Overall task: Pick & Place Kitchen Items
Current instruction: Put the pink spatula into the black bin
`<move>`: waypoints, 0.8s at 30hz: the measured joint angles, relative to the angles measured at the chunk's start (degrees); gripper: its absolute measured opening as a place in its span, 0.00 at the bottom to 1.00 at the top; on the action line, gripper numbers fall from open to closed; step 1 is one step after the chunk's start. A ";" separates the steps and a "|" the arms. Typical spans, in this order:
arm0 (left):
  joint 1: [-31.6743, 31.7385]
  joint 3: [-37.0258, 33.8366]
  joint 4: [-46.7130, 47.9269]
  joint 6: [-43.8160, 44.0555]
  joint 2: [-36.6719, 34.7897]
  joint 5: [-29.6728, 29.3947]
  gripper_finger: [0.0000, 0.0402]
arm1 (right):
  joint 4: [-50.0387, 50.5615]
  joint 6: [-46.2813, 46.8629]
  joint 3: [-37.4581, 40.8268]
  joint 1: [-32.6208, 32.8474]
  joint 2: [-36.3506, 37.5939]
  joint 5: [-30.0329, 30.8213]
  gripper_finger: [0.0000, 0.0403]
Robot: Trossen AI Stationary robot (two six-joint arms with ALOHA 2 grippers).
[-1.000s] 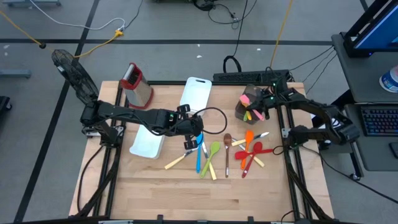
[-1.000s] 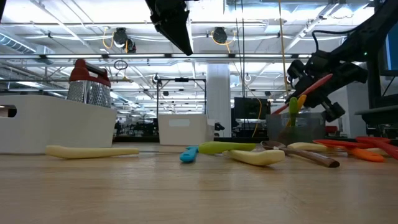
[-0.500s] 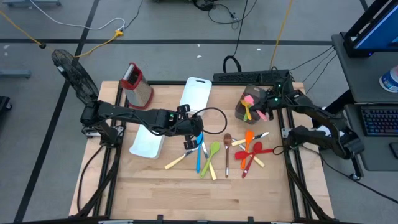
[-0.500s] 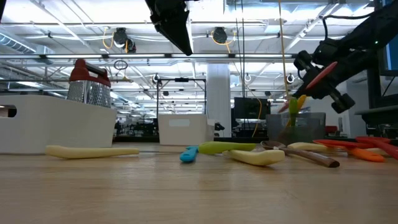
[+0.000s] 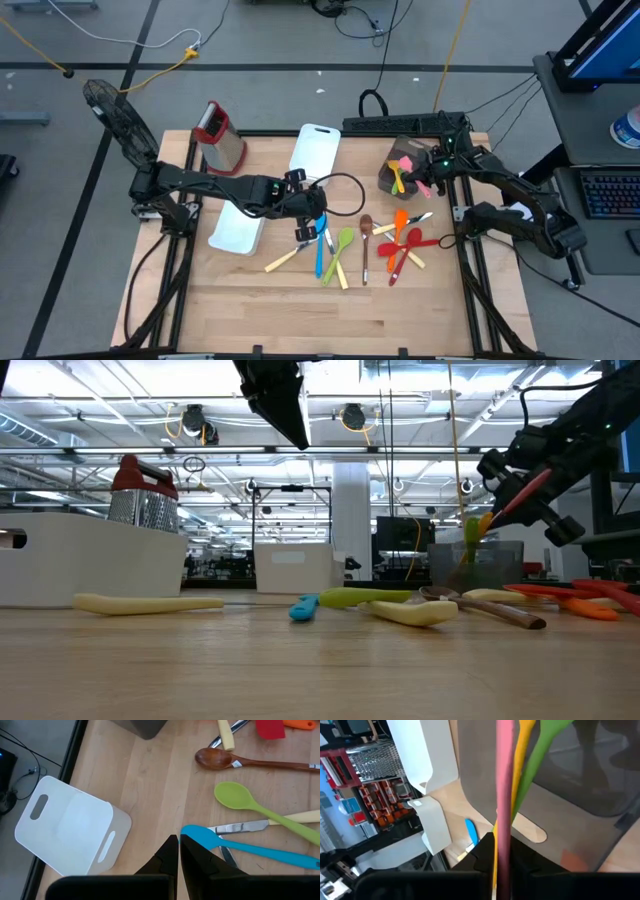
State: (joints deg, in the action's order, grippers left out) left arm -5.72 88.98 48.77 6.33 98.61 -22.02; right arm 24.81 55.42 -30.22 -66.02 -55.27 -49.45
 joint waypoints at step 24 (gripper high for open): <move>-0.01 -0.01 -0.10 0.15 0.00 0.02 0.05 | -7.15 3.06 0.00 -0.73 -0.02 -1.94 0.20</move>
State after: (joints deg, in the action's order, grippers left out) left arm -5.74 88.97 48.66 6.48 98.61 -22.00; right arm 17.66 58.48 -30.22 -66.74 -55.29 -51.40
